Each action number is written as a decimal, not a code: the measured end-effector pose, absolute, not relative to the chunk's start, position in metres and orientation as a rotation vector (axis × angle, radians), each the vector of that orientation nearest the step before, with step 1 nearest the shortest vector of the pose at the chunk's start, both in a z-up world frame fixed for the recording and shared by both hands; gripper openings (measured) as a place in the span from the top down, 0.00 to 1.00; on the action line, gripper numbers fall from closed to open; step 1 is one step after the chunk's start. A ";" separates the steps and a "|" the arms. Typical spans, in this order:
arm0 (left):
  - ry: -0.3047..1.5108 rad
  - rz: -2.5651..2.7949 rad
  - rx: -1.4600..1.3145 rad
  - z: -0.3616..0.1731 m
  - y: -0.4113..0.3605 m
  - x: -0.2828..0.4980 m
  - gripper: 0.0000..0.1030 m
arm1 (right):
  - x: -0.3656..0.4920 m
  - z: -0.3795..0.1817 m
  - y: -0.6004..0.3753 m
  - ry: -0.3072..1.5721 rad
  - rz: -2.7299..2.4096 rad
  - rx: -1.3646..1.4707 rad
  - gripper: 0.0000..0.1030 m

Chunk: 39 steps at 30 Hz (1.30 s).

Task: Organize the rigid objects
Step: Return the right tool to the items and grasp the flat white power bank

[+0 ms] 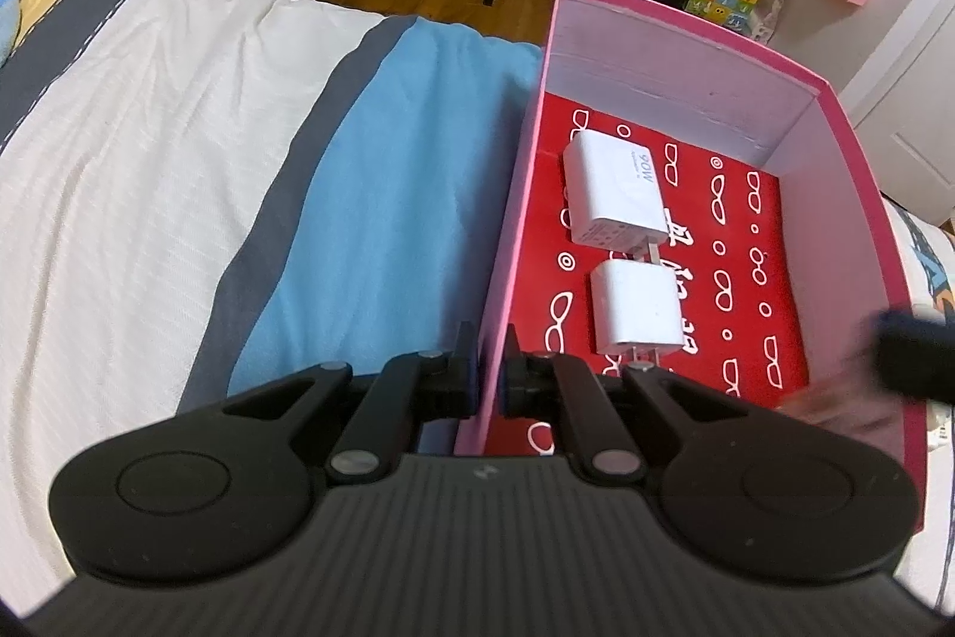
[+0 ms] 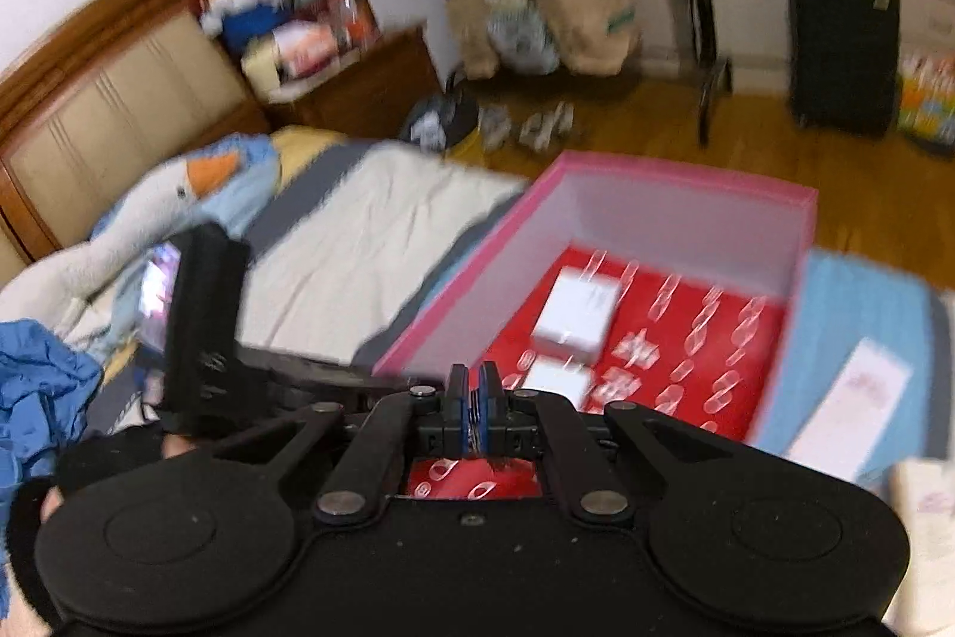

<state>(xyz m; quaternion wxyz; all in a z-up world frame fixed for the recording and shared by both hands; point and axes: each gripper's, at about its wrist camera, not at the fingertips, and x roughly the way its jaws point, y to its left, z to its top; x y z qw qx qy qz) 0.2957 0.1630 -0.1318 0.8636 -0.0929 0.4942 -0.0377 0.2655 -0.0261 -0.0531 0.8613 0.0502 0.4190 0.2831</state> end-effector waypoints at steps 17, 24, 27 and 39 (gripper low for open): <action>1.040 -0.097 -0.203 -0.133 0.167 0.298 0.95 | 0.261 -0.063 -0.053 0.961 0.538 0.161 0.58; 1.032 -0.090 -0.198 -0.129 0.164 0.296 0.95 | 0.232 -0.043 -0.106 1.032 0.489 -0.020 0.56; 1.027 -0.088 -0.187 -0.127 0.163 0.295 0.95 | 0.227 -0.052 -0.123 1.123 0.446 -0.044 0.55; 1.047 -0.080 -0.215 -0.127 0.165 0.296 0.94 | 0.235 -0.146 -0.169 1.341 0.223 0.227 0.37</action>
